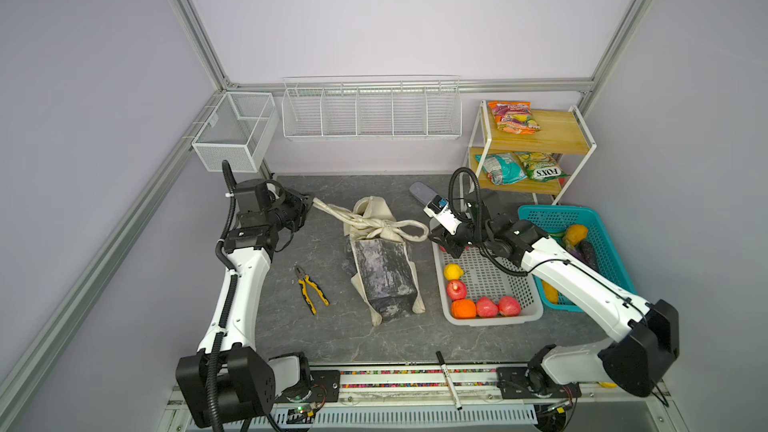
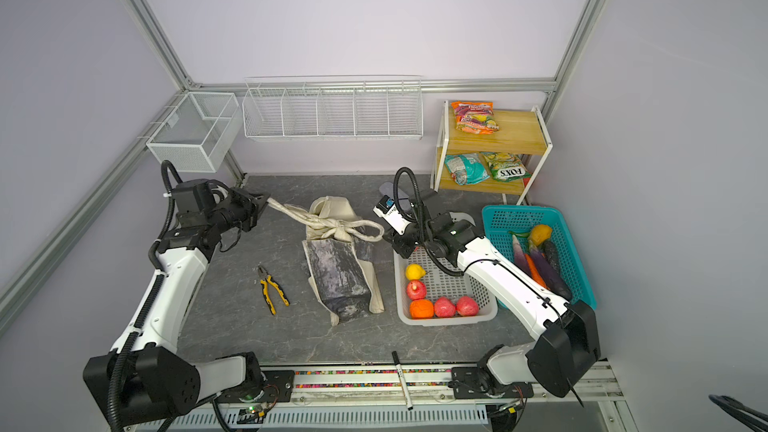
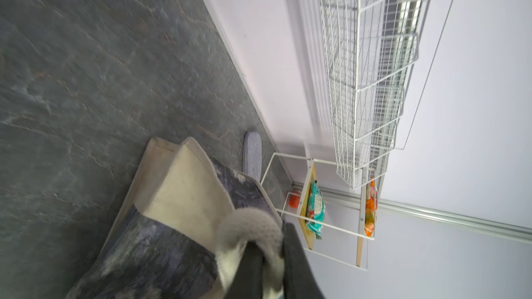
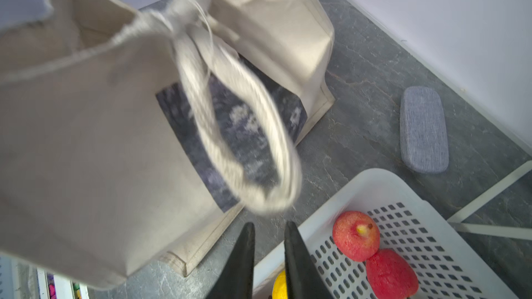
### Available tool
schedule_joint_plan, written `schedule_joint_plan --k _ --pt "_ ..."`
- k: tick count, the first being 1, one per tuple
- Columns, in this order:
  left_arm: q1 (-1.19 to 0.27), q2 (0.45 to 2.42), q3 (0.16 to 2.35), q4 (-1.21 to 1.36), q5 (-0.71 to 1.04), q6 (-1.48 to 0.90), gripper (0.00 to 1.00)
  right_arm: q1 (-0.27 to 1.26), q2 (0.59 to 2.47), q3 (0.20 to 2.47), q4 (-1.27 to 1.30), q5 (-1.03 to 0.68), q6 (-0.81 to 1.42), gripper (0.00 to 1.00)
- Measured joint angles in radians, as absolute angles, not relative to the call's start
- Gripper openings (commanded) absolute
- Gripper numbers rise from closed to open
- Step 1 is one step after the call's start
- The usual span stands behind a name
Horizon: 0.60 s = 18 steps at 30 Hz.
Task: Place the food into the grocery bag and tie it
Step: 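Open both grippers, releasing the knotted straps onto the bag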
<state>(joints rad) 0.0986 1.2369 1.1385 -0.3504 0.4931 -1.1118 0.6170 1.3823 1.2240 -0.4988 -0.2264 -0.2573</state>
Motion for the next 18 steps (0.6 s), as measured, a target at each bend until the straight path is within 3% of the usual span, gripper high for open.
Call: schedule_joint_plan --k 10,11,18 --pt "0.085 1.181 1.1 -0.347 0.443 -1.131 0.64 0.631 1.382 1.233 -0.536 -0.215 -0.262 0.46" --pt "0.081 1.172 1.1 -0.355 0.439 -1.127 0.75 0.631 1.381 1.234 -0.536 -0.208 -0.263 0.48" --pt "0.053 1.081 1.171 -0.539 0.371 -1.074 0.85 0.62 1.335 1.242 -0.54 -0.17 -0.258 0.57"
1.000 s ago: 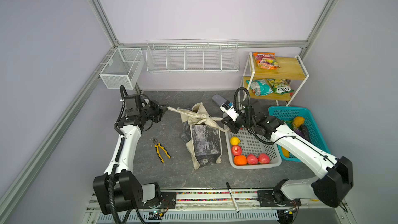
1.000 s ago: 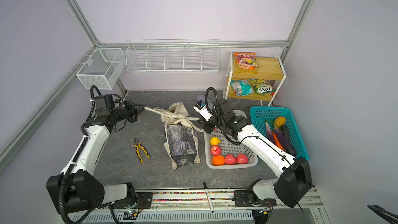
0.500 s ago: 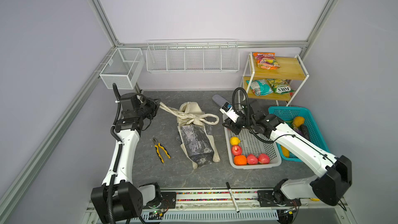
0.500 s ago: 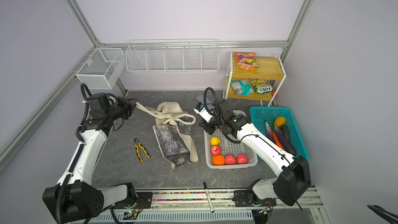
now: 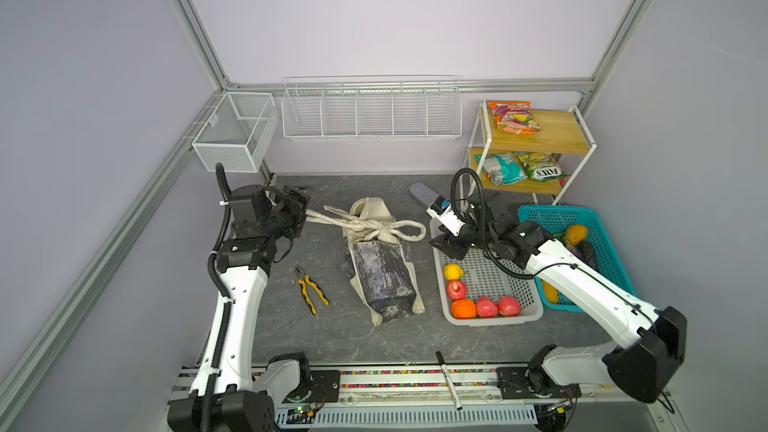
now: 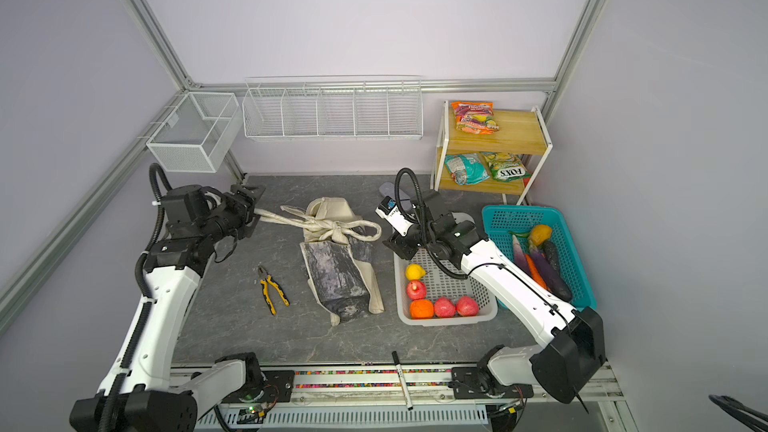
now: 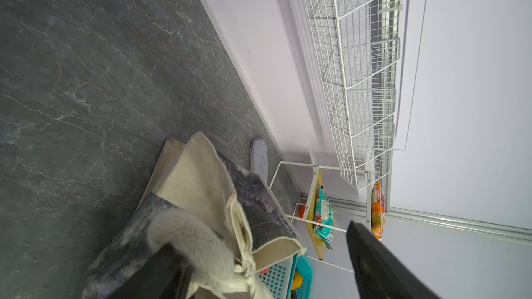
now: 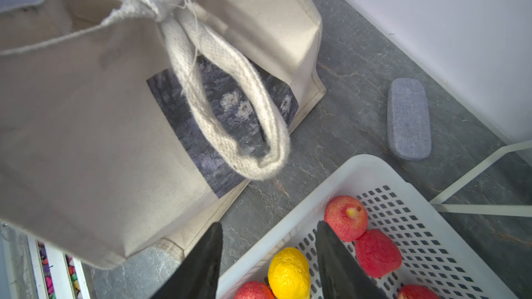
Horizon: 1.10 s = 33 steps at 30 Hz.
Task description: Place the food into the grocery bag and tie it
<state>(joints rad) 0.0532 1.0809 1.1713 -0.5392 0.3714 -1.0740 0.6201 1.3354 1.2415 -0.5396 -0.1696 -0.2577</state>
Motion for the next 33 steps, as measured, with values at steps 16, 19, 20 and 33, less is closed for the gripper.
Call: schedule_joint_plan --k 16,19,20,33 --pt "0.052 0.937 1.271 -0.875 0.221 -0.965 0.85 0.474 1.266 1.27 -0.51 -0.119 -0.211 0.65" --pt "0.052 0.949 1.335 -0.91 0.163 -0.916 0.85 0.445 1.252 1.256 -0.479 -0.109 -0.176 0.65" --pt "0.052 0.955 1.36 -0.911 0.139 -0.897 0.85 0.433 1.243 1.245 -0.466 -0.107 -0.161 0.66" --pt "0.052 0.891 1.179 -0.667 -0.353 -0.611 0.96 0.255 1.065 0.937 -0.241 0.03 0.016 0.94"
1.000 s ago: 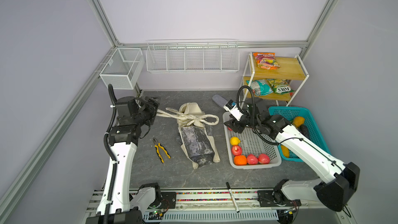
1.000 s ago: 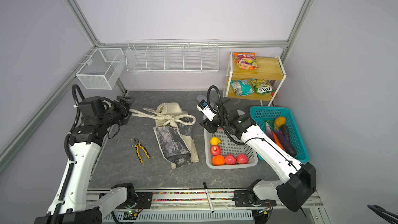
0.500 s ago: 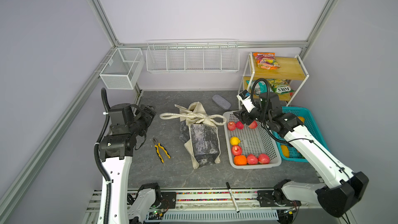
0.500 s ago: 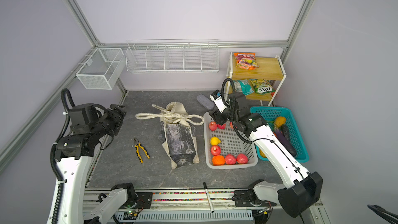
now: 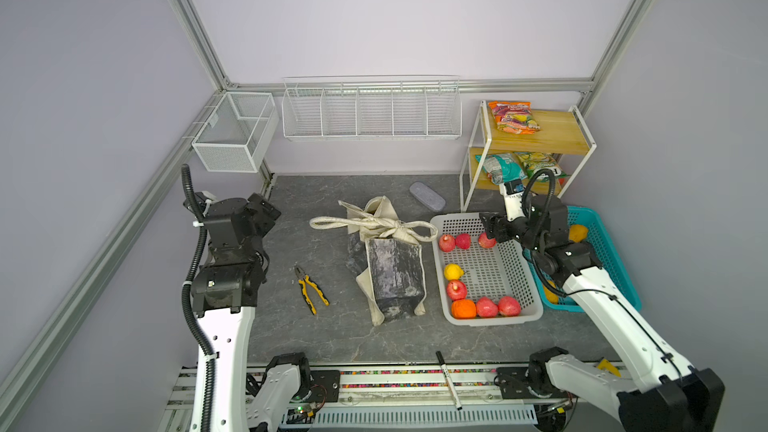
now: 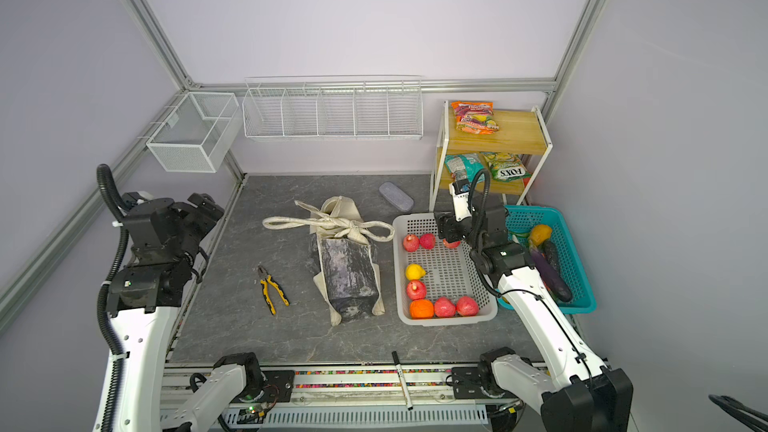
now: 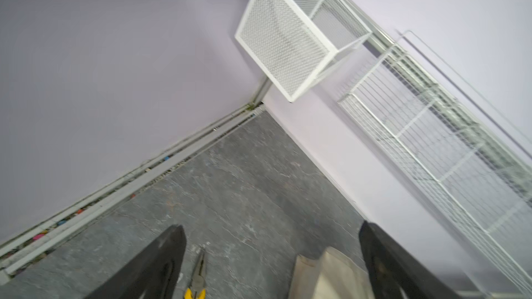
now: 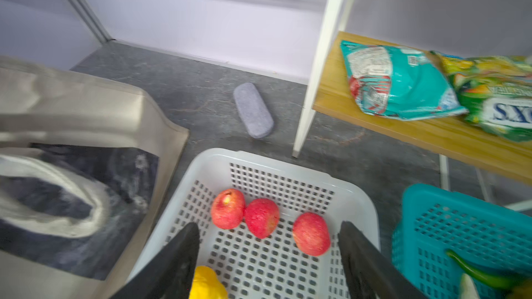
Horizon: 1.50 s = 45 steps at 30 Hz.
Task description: Place the food into the grocery bag and tie it
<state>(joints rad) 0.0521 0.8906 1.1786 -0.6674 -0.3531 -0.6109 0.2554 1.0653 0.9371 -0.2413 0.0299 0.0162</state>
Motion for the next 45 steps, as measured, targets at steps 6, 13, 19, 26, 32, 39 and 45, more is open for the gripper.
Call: schedule_joint_plan --k 6,13,19,26,32,39,45 --pt "0.052 0.836 0.86 -0.405 -0.548 -0.503 0.95 0.151 1.018 0.739 -0.046 0.165 0.047 0.89" --pt "0.052 0.823 0.549 -0.112 -0.639 -0.4 0.99 0.019 1.127 0.588 0.177 0.224 0.049 0.89" --pt "0.052 0.858 0.381 0.162 -0.598 -0.318 0.99 -0.034 1.285 0.499 0.407 0.227 0.059 0.89" --pt "0.049 0.993 0.251 0.424 -0.5 -0.271 0.99 -0.035 1.43 0.448 0.741 0.186 0.057 0.88" --pt "0.045 1.159 0.224 0.609 -0.41 -0.238 0.99 -0.022 1.491 0.411 0.911 0.131 0.015 0.88" --pt "0.012 1.465 0.293 0.839 -0.32 -0.165 0.99 -0.015 1.495 0.407 0.925 0.126 -0.002 0.88" --pt "-0.023 1.521 0.349 0.859 -0.286 -0.113 0.99 -0.01 1.495 0.407 0.925 0.132 -0.011 0.88"
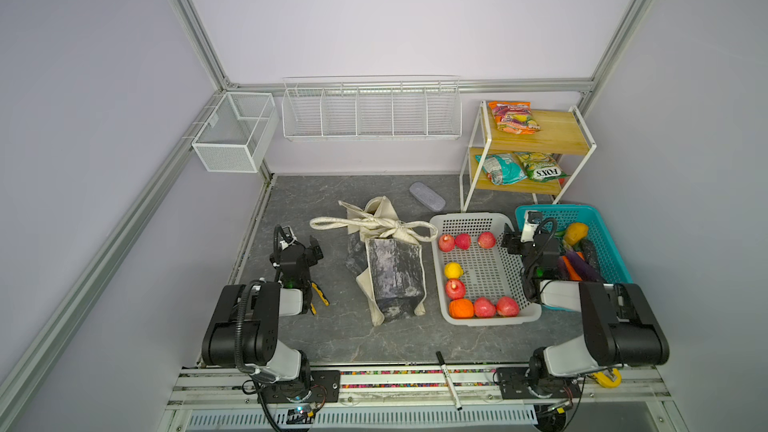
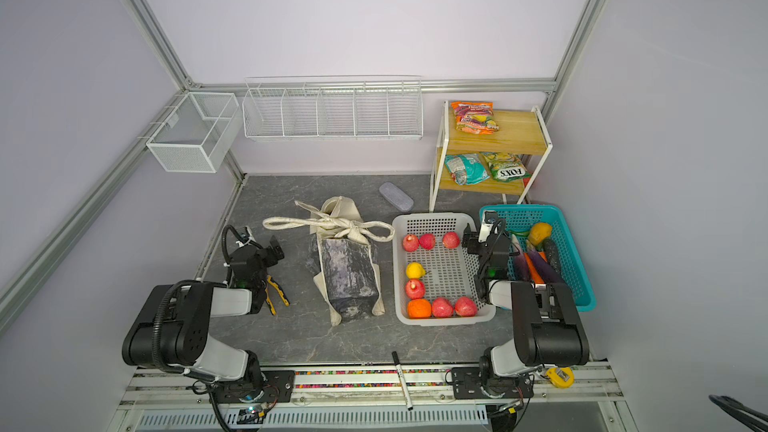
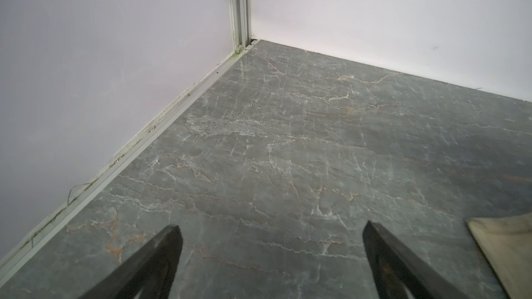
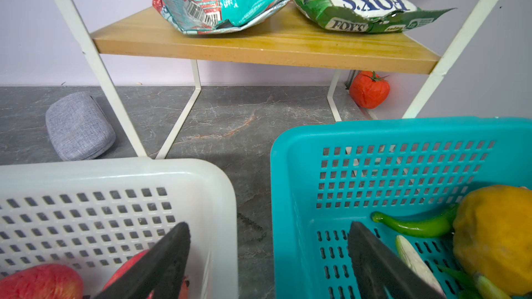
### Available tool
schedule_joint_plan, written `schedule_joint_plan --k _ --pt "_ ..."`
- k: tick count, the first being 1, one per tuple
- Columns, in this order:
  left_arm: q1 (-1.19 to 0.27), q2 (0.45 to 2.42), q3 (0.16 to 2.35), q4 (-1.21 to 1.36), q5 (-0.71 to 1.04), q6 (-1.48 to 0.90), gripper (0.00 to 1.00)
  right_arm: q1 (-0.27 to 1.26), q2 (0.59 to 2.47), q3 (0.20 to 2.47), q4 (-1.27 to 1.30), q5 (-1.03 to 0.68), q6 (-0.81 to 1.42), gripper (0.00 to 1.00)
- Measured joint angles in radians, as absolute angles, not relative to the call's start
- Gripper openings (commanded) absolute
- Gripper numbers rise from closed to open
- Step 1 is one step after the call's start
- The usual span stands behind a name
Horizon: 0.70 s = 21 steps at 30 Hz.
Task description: Place the food into the grocery bag and tie it
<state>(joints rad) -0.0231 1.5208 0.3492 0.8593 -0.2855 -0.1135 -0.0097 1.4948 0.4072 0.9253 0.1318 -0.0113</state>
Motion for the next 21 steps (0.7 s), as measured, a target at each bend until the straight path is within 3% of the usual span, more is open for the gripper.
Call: schedule_joint_plan --k 21 --pt "-0.023 1.542 0.369 0.9 -0.208 -0.06 0.99 -0.003 1.495 0.407 0.928 0.141 -0.019 0.88"
